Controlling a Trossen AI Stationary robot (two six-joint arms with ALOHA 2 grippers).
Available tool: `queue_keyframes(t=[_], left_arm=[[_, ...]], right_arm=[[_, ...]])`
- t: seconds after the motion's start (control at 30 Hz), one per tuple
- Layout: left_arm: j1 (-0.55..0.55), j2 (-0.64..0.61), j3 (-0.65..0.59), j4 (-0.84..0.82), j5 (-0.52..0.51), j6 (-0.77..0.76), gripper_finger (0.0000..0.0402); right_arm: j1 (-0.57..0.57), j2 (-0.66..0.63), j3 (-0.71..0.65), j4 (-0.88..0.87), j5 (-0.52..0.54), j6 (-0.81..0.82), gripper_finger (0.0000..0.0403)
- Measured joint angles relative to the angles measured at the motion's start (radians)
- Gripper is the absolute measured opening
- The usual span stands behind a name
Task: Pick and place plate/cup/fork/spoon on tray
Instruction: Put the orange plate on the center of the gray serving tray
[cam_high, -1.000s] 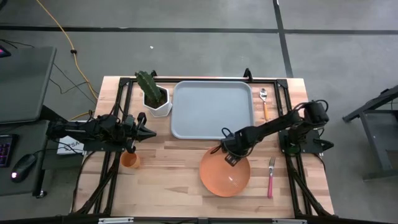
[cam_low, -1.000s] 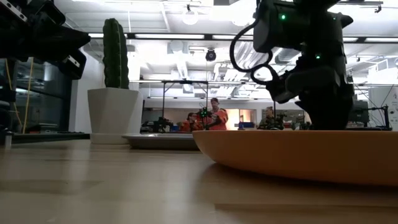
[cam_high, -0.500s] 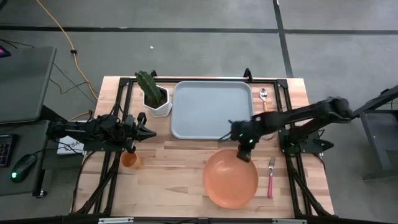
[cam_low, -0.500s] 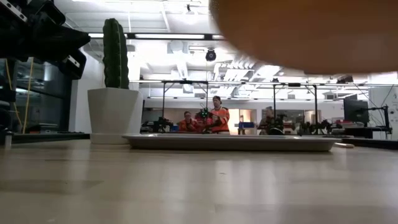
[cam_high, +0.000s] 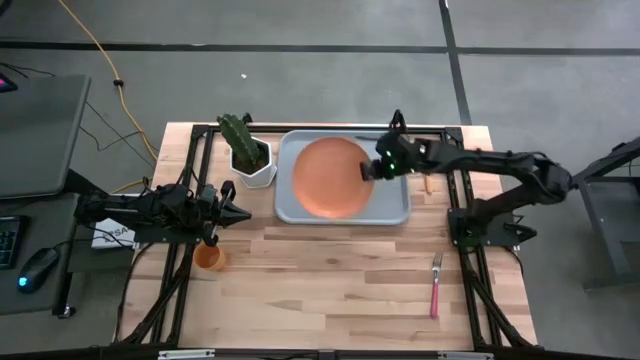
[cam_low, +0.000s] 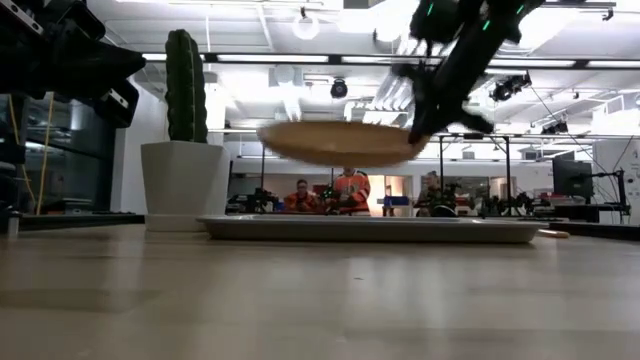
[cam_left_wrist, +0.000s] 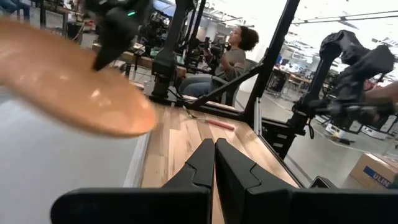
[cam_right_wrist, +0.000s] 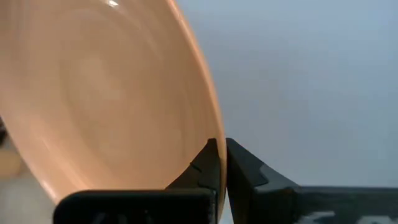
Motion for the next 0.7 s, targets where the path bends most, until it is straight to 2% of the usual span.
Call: queue_keyframes(t=[0.2, 0.33, 0.57, 0.7], left_arm=[[0.000, 0.000, 0.000, 0.000, 0.000, 0.000, 0.0001], [0.000, 0.000, 0.000, 0.000, 0.000, 0.000, 0.0001], [0.000, 0.000, 0.000, 0.000, 0.000, 0.000, 0.0001], [0.000, 0.000, 0.000, 0.000, 0.000, 0.000, 0.0001]], right_arm=[[-0.119, 0.179, 0.000, -0.001, -0.080, -0.038, 0.0001], [-0.149, 0.258, -0.001, 0.021, -0.115, -0.035, 0.0000], [-0.180, 0.289, -0.001, 0.057, -0.115, 0.003, 0.0000], [-0.180, 0.289, -0.001, 0.048, -0.081, 0.011, 0.0003]])
